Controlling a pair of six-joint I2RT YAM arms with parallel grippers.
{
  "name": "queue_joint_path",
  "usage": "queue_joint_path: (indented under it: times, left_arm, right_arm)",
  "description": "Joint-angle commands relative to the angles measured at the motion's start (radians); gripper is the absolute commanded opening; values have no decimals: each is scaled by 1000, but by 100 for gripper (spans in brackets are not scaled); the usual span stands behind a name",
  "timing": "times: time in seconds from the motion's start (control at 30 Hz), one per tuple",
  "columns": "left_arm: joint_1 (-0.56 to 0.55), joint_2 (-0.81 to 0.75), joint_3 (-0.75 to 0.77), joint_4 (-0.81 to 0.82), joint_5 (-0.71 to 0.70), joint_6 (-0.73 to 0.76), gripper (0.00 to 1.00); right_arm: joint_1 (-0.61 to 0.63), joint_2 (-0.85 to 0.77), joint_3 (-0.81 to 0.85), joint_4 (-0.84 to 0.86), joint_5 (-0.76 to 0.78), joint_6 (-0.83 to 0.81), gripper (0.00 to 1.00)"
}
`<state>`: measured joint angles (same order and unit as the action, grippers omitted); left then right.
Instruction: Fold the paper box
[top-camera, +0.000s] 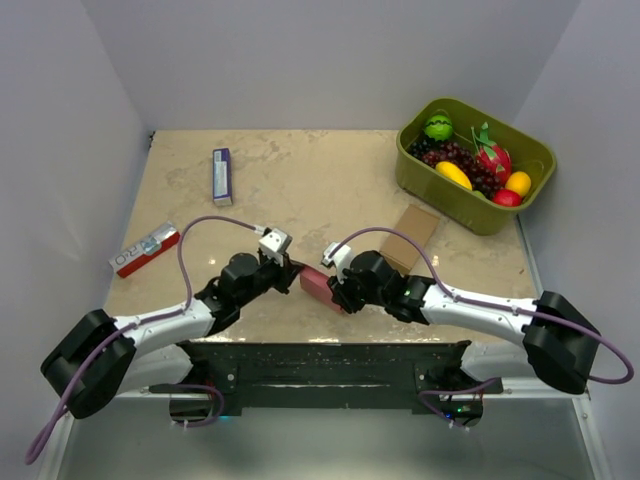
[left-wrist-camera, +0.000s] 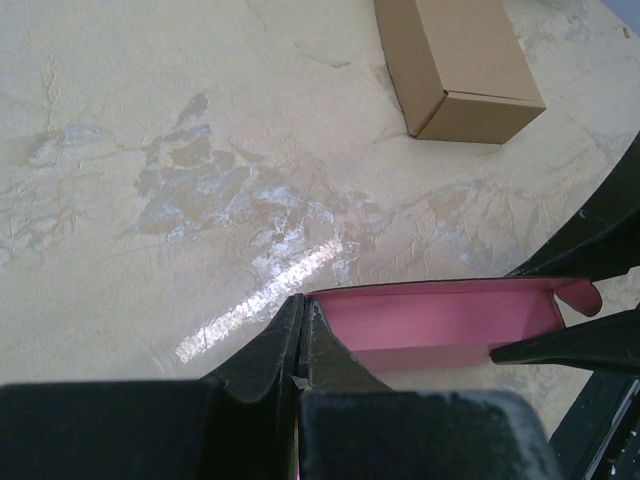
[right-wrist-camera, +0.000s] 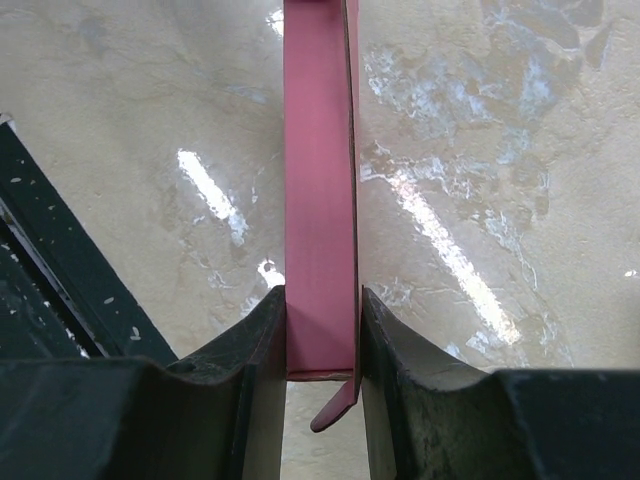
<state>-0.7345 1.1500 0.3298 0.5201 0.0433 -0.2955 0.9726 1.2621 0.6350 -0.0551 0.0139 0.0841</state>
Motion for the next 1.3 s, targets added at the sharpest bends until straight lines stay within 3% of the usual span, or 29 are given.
queue_joint_path:
  times: [0.0, 0.5, 1.1, 1.27]
  left_arm:
    - [-14, -13, -72, -36, 30, 13, 0]
    - [-29, 5, -186, 182, 66, -45, 0]
    - [-77, 27, -233, 176, -42, -67, 0]
    - [-112, 25, -235, 143, -103, -68, 0]
  right_arm:
    - [-6, -52, 35, 89, -54, -15, 16]
    - [-8, -20, 12, 146, -20, -6, 17]
    - [-8, -32, -9, 156, -17, -1, 19]
    - [-8, -40, -8, 147, 9, -1, 24]
